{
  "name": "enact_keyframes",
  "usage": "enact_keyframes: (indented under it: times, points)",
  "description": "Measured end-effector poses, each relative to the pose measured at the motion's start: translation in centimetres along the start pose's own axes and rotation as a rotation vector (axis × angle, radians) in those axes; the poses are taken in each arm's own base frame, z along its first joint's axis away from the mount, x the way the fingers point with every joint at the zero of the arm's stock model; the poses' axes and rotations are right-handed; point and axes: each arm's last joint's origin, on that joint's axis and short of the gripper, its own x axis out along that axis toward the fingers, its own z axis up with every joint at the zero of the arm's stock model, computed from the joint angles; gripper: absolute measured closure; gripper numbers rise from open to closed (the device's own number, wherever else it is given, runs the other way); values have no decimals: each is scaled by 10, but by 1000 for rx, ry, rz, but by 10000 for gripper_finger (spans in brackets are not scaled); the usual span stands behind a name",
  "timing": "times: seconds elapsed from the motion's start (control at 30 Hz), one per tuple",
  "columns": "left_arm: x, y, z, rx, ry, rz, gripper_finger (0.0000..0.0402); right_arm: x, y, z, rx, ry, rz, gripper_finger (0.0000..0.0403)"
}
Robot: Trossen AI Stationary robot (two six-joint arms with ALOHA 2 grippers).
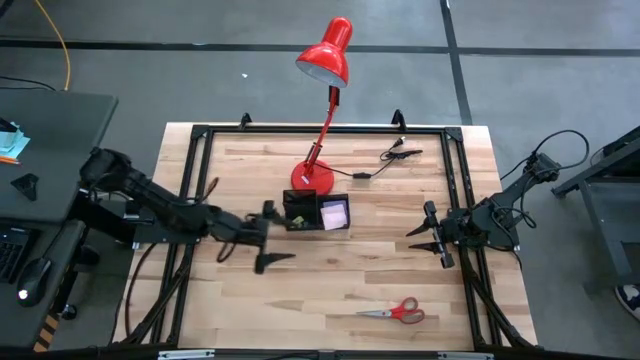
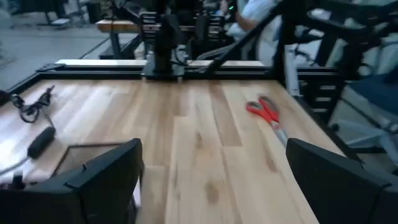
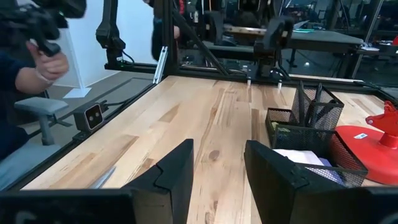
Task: Pick and place office supplies into organizer
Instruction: Put the red scissors into the black desk organizer
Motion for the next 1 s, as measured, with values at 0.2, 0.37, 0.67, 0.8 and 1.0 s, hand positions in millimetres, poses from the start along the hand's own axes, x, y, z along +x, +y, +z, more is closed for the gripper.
enact_keyframes:
  times: [0.2,0.37,0.67,0.8,1.0]
  points:
    - [-33,13,-36,-31,16,2,21,0,0,0,0,0,0,269]
    - [-55,22,-50,-49,-5,-1,16,0,0,0,0,0,0,269]
    - [-78,31,-54,-32,-29,44,16,0,0,0,0,1,0,269]
    - [-86,34,-52,-25,-32,64,14,0,0,0,0,1,0,269]
    - [-100,39,-50,-27,-44,110,18,0,0,0,0,1,0,269]
